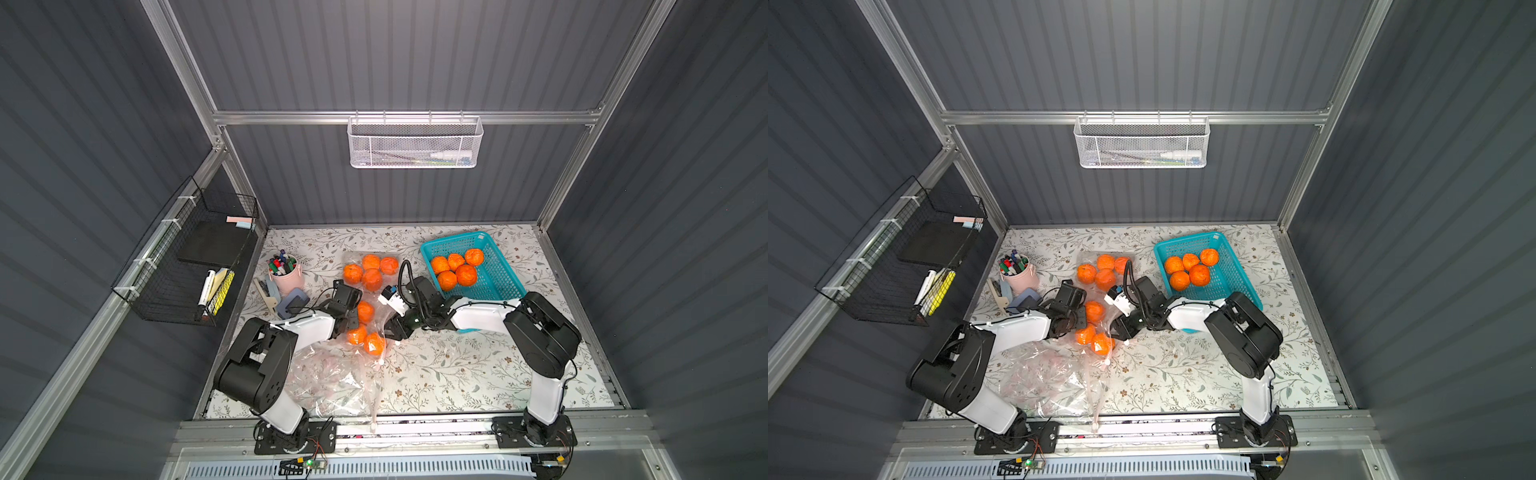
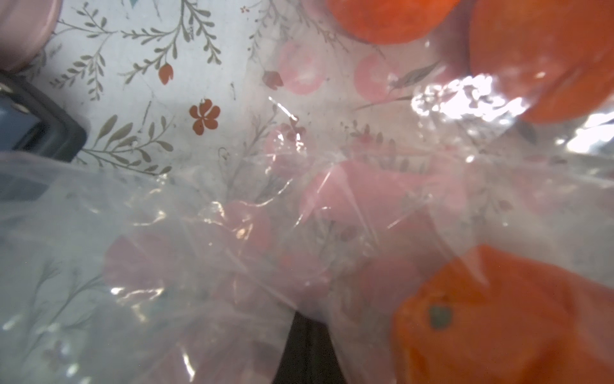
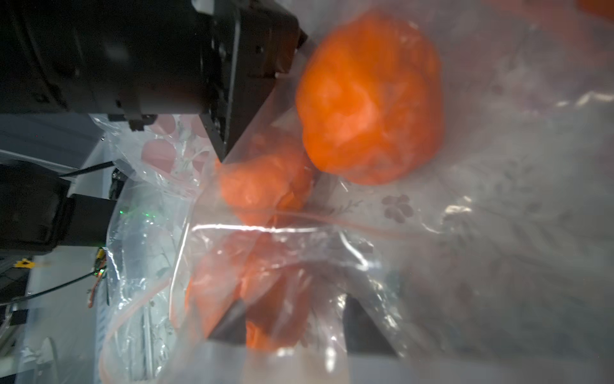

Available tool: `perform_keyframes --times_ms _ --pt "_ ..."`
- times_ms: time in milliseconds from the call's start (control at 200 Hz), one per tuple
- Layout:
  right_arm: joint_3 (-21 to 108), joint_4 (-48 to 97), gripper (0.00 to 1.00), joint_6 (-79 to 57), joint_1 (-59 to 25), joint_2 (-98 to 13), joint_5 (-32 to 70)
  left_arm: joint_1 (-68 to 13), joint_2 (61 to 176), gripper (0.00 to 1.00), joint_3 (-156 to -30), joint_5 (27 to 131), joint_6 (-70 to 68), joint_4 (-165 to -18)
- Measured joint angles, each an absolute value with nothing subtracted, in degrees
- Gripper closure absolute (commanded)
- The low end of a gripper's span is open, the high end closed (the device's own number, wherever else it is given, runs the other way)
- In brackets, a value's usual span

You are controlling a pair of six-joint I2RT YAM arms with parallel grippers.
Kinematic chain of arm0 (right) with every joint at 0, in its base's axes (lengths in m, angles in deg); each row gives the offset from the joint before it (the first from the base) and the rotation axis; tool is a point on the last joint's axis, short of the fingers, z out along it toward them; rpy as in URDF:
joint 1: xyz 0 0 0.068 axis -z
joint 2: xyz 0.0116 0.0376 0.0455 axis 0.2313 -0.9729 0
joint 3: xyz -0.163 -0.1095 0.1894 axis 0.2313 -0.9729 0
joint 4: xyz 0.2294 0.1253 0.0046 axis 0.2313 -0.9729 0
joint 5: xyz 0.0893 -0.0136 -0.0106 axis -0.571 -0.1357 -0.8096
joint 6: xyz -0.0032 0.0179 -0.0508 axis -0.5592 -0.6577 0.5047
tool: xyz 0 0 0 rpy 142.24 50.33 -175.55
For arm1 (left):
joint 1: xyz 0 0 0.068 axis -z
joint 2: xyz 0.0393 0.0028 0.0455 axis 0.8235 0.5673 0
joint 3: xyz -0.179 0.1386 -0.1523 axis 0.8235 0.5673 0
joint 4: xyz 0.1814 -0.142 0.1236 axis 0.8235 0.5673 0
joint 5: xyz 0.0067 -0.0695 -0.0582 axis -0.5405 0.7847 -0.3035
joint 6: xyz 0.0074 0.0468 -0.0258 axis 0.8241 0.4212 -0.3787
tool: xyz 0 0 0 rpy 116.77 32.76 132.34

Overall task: Open the zip-top bag and take out the orange
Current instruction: Pick up the orange from the zipper food storage bag.

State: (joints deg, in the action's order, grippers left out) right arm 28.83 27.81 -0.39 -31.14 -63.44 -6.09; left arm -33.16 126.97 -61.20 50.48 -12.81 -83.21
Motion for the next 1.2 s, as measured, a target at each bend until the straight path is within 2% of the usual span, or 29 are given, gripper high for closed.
perform_keyframes --times_ms 140,430,525,620,765,965,1201 --pt "29.7 28.7 0.3 -0.3 -32.0 -64.3 -8.0 -33.2 127.0 1.0 -61.2 50.5 -12.8 -83.2" --pt "32.9 27.9 0.25 -0.2 -34.0 -69.8 -11.8 -33.2 127.0 1.0 -61.2 50.5 -12.8 -83.2" --pt "33.2 27.2 0.31 -0.1 -34.4 -71.0 -12.7 -33.2 127.0 1.0 -61.2 50.5 -12.8 -83.2" --pt "33.3 26.6 0.46 0.2 -34.4 -71.3 -13.3 -33.2 127.0 1.0 -61.2 50.5 -12.8 -83.2" --pt "32.3 26.4 0.54 0.3 -34.4 -69.7 -12.3 -33.2 127.0 1.0 -61.2 50.5 -12.8 -83.2" --pt "29.9 25.7 0.54 -0.4 -32.1 -61.1 -8.4 -33.2 127.0 1.0 -61.2 50.5 -12.8 -83.2" --pt "27.2 20.1 0.55 0.0 -22.6 -49.6 -3.3 -33.2 127.0 1.0 -61.2 50.5 -12.8 -83.2"
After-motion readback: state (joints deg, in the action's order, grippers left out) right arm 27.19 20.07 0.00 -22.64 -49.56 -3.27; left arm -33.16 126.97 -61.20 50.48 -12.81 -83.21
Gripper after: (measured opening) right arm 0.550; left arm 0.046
